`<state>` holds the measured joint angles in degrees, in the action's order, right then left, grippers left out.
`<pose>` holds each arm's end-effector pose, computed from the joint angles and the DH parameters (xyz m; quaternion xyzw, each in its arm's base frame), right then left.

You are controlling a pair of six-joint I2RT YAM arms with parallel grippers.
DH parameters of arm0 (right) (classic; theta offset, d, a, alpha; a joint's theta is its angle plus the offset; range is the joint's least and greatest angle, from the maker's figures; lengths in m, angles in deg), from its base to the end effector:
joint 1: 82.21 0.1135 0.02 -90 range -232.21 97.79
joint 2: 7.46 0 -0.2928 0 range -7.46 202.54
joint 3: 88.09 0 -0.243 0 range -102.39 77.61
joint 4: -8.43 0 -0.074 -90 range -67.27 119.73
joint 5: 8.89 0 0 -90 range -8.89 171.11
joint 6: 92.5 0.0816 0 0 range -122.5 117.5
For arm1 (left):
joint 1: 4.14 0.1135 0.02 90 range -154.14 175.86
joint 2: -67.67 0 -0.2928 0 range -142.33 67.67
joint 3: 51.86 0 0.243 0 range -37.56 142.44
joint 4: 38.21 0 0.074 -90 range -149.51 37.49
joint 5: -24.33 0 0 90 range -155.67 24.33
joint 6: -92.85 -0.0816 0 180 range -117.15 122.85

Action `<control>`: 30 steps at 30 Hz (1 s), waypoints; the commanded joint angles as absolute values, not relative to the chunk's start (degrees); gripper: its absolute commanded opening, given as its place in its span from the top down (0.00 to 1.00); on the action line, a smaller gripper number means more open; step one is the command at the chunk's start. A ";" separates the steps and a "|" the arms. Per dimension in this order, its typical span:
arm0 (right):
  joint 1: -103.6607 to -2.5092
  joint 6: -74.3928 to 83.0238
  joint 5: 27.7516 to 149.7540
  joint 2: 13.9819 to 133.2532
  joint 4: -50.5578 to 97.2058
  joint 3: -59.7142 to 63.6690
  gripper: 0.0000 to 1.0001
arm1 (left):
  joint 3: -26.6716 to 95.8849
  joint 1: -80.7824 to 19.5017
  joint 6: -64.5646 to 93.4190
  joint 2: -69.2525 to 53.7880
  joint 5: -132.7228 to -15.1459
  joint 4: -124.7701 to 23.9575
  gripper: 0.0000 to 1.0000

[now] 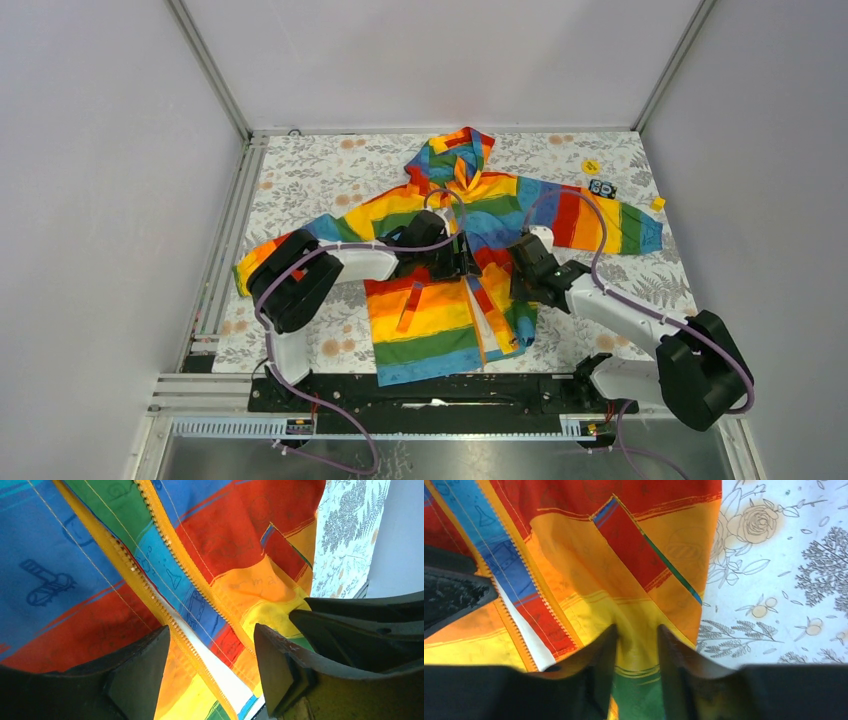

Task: Zip up the jacket

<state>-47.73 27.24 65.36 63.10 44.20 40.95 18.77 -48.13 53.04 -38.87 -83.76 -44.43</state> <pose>0.2089 0.1166 0.1826 0.0016 0.9466 0.0459 0.3192 0.2792 -0.3048 0.1500 0.0149 0.9048 -0.3913 0.1675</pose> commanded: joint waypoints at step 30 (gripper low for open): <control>-62.39 23.76 98.38 72.77 25.78 46.32 0.45 | 16.38 -38.72 41.35 -22.94 -78.86 -61.85 0.18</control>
<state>-62.14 32.05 109.34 79.71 8.18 46.96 16.85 -36.41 41.39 -27.85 -76.96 -62.92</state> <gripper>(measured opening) 0.487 0.829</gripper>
